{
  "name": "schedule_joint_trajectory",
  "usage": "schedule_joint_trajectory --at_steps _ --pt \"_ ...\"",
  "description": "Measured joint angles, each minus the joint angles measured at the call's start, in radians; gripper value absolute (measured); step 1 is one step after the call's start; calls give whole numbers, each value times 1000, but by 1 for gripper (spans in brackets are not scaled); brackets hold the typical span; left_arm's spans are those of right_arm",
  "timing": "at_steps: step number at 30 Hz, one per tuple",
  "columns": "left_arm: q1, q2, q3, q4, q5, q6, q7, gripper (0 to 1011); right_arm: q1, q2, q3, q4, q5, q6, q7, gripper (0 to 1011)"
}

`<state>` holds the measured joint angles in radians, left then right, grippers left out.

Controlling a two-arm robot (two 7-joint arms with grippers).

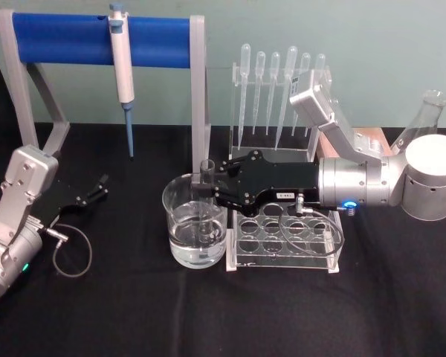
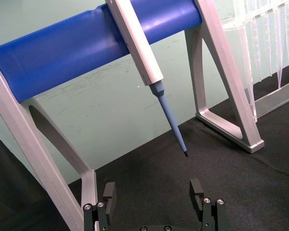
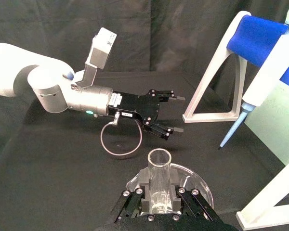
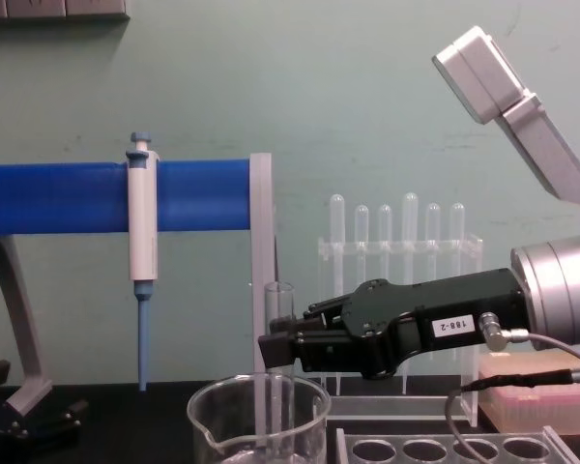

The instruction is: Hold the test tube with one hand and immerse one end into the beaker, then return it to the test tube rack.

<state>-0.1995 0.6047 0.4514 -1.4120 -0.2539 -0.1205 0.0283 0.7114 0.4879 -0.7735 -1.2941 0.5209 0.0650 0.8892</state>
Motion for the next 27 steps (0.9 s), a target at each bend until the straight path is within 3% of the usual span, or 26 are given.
schedule_joint_trajectory --at_steps 27 --pt "0 0 0 0 0 0 0 1000 0 0 0 0 0 0 0 235"
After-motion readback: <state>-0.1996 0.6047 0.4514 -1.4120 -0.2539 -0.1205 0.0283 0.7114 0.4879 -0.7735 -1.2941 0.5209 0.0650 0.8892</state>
